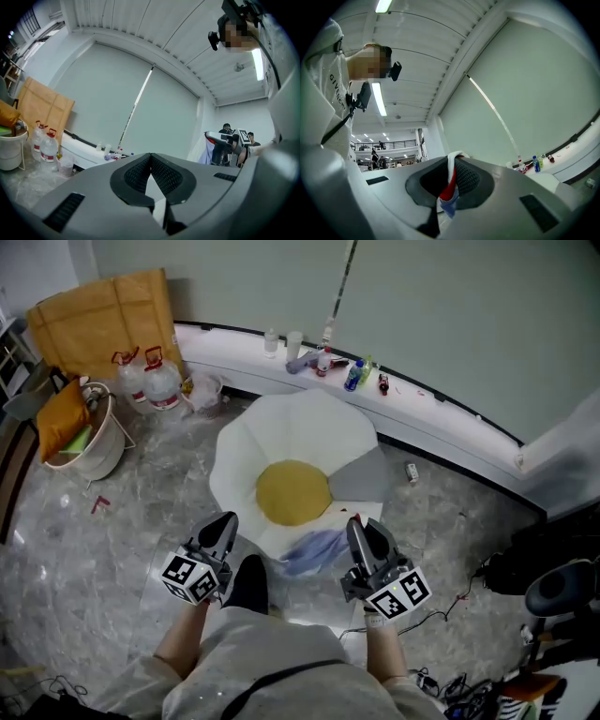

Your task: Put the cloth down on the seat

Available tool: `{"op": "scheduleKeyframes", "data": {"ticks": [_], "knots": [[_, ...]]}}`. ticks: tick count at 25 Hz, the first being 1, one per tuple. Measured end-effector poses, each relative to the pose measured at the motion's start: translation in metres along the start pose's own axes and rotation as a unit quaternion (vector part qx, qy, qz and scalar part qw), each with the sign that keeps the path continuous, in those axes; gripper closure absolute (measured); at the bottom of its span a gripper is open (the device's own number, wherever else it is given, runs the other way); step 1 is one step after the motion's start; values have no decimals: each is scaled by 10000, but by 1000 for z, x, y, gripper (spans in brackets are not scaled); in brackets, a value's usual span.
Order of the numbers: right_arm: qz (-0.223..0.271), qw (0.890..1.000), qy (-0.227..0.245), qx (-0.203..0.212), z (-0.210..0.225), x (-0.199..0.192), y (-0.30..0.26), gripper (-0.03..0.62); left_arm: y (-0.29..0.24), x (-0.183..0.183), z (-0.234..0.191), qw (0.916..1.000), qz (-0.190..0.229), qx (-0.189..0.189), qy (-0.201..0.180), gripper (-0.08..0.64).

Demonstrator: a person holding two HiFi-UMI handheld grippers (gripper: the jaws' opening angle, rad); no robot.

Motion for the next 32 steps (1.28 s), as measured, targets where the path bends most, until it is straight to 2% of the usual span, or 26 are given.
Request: {"op": "scheduleKeyframes", "data": {"ticks": [5, 10, 15, 19, 26, 32], "knots": [[121, 9996, 34, -259, 51, 16, -41, 561, -86, 22, -34, 9995, -103, -304, -69, 545], [152, 9986, 106, -492, 73, 14, -62, 560, -126, 30, -56, 9986, -87, -521, -85, 546], [155, 9975, 116, -673, 133, 17, -120, 560, -193, 40, -99, 9976, -283, -631, -1, 546], [184, 9970, 155, -736, 168, 17, -156, 560, -223, 38, -124, 9966, -443, -685, 75, 546], [258, 9973, 297, -615, 221, 28, -221, 560, -268, 45, -167, 9957, -593, -704, 101, 546], [183, 9972, 118, -710, 247, 8, -251, 560, -294, 47, -197, 9954, -637, -705, 133, 546]]}}
Point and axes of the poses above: the fingertips, and each gripper's own axes: y backward along the fingers, z to its right, x out of its top, the point moved 10 cm from there along y, backward along the fingers, and after that the axes turned 11 degrees about x, right-handed, at the moved point
